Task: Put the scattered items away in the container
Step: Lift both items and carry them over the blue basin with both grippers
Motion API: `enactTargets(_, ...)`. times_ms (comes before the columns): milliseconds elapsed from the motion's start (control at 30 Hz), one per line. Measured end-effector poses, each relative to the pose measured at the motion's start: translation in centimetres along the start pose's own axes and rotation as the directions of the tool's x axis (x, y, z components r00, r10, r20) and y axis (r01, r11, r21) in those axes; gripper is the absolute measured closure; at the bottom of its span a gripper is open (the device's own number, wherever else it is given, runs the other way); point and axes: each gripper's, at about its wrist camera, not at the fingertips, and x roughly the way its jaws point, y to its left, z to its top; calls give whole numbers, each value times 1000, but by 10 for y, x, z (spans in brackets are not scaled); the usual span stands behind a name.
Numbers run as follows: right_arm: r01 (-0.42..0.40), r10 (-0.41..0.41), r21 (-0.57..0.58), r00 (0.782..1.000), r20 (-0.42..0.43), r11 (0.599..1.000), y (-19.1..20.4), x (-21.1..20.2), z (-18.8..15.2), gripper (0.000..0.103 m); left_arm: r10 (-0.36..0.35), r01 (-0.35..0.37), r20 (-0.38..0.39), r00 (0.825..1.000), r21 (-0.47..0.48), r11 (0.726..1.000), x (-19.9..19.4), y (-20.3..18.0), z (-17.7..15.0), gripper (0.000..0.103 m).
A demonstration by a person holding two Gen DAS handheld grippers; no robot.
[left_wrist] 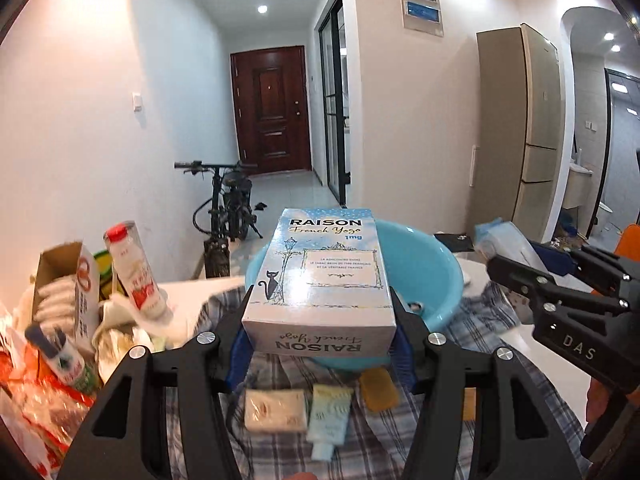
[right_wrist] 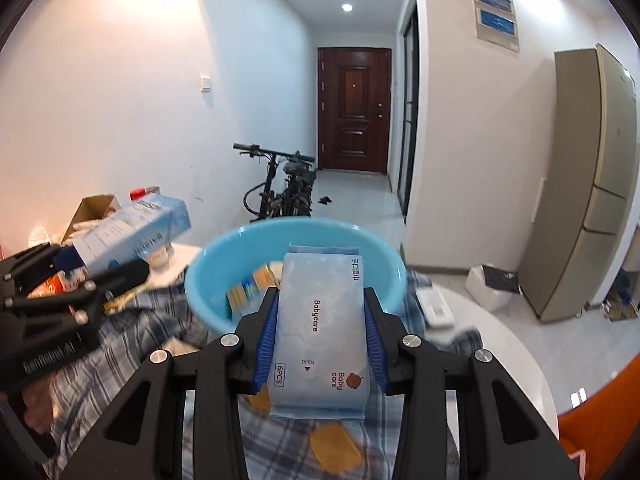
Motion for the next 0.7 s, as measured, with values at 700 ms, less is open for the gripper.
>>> enactTargets(700, -14, 13, -19, 997, -80, 1000, 10, 118, 26, 61, 15, -24, -91, 996, -97, 995, 101, 24, 18, 47)
